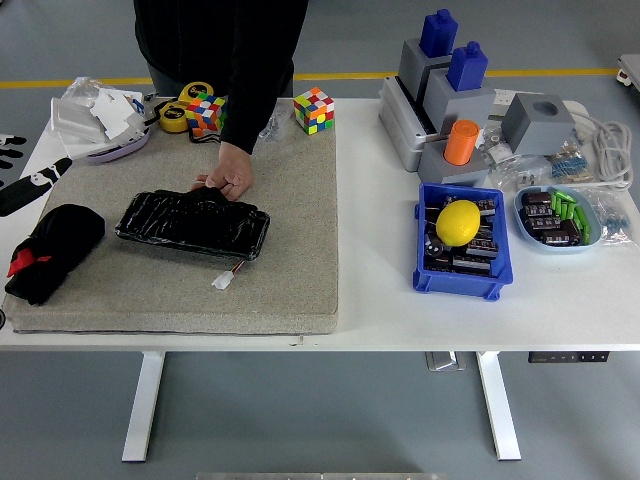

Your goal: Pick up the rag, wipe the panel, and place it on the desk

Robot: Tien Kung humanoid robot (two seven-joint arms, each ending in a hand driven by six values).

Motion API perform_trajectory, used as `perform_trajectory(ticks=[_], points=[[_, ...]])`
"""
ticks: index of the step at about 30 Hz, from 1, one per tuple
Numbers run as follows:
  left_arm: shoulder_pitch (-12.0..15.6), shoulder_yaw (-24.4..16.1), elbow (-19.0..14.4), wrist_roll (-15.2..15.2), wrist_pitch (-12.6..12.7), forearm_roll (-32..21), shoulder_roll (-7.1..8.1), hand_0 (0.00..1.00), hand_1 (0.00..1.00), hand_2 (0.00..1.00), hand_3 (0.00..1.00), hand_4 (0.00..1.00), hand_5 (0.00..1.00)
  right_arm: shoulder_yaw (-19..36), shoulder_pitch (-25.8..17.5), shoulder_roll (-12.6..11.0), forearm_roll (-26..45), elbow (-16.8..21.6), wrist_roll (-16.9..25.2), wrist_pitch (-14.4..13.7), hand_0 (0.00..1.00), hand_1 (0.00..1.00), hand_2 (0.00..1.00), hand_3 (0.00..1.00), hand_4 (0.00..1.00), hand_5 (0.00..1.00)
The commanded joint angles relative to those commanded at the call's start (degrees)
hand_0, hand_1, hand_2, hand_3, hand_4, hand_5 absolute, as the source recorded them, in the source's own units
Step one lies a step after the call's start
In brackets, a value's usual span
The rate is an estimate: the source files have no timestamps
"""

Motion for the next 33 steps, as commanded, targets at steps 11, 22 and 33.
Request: perform_trajectory(ticks=[11,22,33], points=[[0.8,-1.37,-5.27,0.75,-0.49,-0.49,1.27,0.463,0.664,0.704,0.77,0.998,0.706,0.33,-0.06,0.62,-0.42,0.21,0.26,-0.45,0.725,0.631,0.675,0.632,0.998,0.628],[0.53,-0.67,-6.27,0.99,-0.78,-2.51,3.91,0.472,0.666,0.703,0.772,0.998,0.665,-1.11,0.23,1.62,-0.73,0.15,0.16,-1.14,0.723,0.633,0.675,0.631,0.998,0.627],[1.51,-0.92,-6.23,0.85,-0.23,-1.27,4.83,0.479,0.67,0.702,0.771,0.968,0.592,-1.52,0.51,2.37,-2.37,0.41,0.01,-1.41,0.723,0.635,0.676,0.627,0.998,0.624]])
